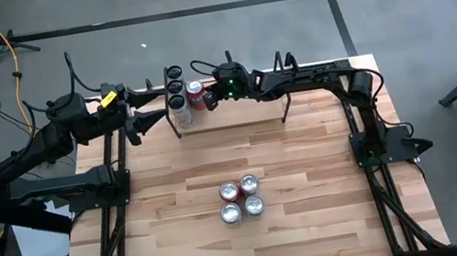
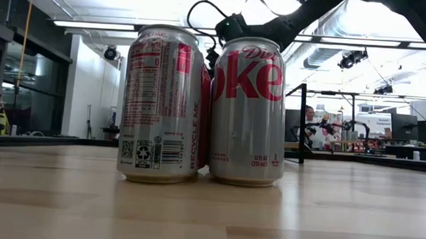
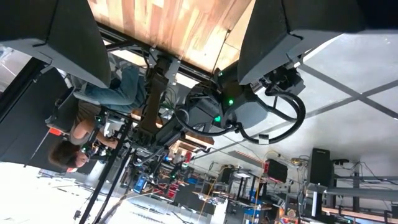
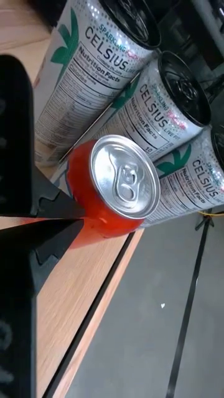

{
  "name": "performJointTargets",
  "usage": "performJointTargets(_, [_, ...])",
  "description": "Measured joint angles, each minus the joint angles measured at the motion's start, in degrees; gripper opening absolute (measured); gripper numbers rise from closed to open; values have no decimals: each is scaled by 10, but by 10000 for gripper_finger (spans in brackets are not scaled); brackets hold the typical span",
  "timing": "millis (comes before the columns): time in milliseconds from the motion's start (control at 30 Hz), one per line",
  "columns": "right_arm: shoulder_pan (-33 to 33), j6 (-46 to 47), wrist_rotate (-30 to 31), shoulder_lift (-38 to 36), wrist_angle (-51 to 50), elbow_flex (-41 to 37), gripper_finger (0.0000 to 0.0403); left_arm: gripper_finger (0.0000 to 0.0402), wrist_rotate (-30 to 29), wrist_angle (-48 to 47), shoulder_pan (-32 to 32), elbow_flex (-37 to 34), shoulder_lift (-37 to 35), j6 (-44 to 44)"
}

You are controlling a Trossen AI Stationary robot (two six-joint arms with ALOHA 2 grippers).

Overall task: Place canned beverage on shelf
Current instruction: Put the top orange soda can on the shelf, then put the orange soda can aligned with the other orange soda can on the shelf

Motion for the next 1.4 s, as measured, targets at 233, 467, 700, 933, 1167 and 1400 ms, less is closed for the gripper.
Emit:
performJointTargets(233, [0, -23, -4, -1, -6, 0, 0, 304, 0, 0, 0, 0, 0, 0])
performJointTargets(467, [-28, -129, -86, -92, -151, -1, 0, 304, 0, 0, 0, 0, 0, 0])
performJointTargets(700, [-10, -227, -134, -240, -336, -1, 0, 304, 10, 1, 0, 0, 4, 0])
performJointTargets(933, [68, -240, -129, -340, -394, -5, 0, 304, 54, -3, -1, 0, 24, -10])
performJointTargets(1167, [141, -131, -107, -434, -159, -195, 0, 304, 59, 132, -35, -72, 34, -15])
performJointTargets(1400, [177, -21, -113, -482, 113, -350, 0, 304, 4, 283, -67, -159, 44, 0])
